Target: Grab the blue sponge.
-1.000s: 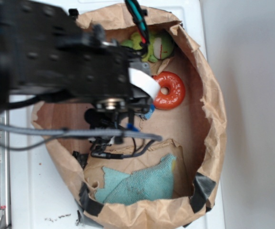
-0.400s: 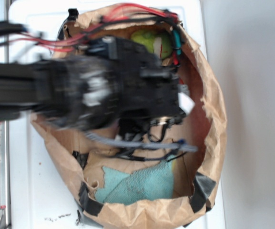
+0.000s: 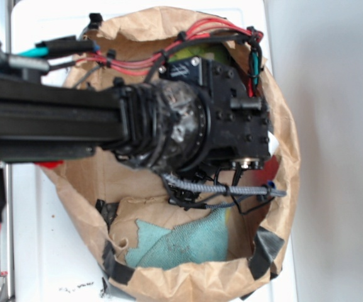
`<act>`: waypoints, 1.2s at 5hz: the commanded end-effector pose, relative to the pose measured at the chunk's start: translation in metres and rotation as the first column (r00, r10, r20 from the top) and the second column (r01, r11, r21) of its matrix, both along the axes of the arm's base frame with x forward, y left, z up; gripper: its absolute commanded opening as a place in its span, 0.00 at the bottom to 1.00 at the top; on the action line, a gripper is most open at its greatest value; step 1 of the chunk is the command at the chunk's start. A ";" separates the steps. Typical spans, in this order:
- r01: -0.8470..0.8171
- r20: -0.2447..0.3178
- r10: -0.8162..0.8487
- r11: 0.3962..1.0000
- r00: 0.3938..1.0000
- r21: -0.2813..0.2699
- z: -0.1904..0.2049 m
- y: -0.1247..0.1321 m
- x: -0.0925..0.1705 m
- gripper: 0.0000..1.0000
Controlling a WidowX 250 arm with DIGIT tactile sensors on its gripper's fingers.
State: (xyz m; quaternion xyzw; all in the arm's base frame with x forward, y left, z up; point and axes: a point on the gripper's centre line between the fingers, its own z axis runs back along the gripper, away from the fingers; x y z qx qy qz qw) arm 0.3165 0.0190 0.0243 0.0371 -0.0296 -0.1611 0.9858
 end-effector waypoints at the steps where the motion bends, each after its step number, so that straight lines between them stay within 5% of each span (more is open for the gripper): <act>1: -0.016 0.102 0.025 0.996 0.994 -0.091 0.066 0.004 -0.013 0.00; 2: -0.071 0.133 0.097 0.980 0.986 -0.188 0.110 0.006 -0.024 0.00; 3: -0.121 0.122 0.150 0.968 0.981 -0.221 0.138 -0.006 -0.024 0.00; 5: -0.201 0.243 0.246 0.960 0.938 -0.196 0.182 -0.007 -0.039 0.00; 6: -0.272 0.179 0.283 0.959 0.942 -0.084 0.180 -0.017 -0.034 0.54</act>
